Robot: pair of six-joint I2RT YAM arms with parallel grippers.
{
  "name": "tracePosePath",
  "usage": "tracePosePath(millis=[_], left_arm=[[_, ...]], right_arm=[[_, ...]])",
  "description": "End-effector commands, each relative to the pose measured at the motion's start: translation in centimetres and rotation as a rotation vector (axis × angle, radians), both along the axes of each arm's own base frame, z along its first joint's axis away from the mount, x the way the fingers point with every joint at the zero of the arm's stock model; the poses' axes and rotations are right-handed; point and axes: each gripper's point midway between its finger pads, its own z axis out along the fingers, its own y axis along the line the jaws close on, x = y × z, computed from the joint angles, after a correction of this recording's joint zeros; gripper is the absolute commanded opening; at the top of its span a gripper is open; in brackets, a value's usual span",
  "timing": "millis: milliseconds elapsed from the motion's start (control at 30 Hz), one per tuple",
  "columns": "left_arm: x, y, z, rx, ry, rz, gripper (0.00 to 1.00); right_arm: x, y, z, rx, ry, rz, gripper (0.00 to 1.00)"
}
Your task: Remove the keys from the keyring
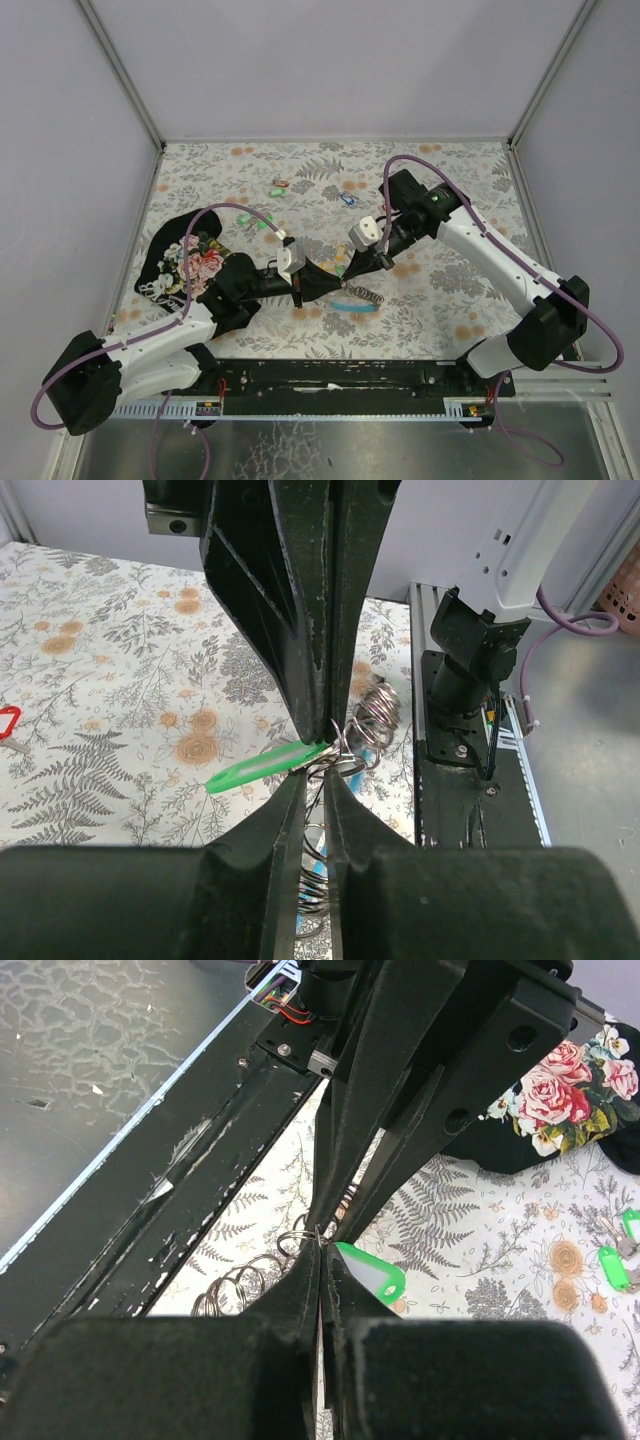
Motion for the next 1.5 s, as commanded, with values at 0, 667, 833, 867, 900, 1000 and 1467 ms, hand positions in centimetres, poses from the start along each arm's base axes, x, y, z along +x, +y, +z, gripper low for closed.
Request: tracePosePath(millis=[0,667,833,867,900,1000,1467], left_arm=[[0.1,-0.1,2.1,-0.055,-0.032,-0.001,0.08],[2.0,0.9,1.3,-0.044,0.072,0.149,0.00],[2.8,0.9,0.4,-0.022,0.136,0.190,0.00],[3.0,1.0,0.3,-0.021,0.147,0.203,0.00],[3.3,1.1,0.3,-0.023,0.160,0.220,0.00],[3.8,1.5,0.3,-0.035,0.182,0.254,0.00],[1.8,1.2,-0.3,-0.063,0.188,0.145,0.07]], right_arm=[[0.5,0.4,1.4,0.044,-0.030,-0.020,0.00],[2.0,-0.1,1.7,-0.049,-0.095,-0.105,0.00],[1.9,0.0,2.4,-0.058,-0.134,-0.087,0.00],[1.8,-0.1,2.5,-0.061,-0.145,-0.081,0.00],[1.8,-0.1,2.6,-0.067,-0.157,-0.074,0.00],[1.3,-0.1,2.0,-0.099,-0.185,-0.049,0.00],[2.4,0.1,0.5,-0.215,-0.261,-0.102,0.00]])
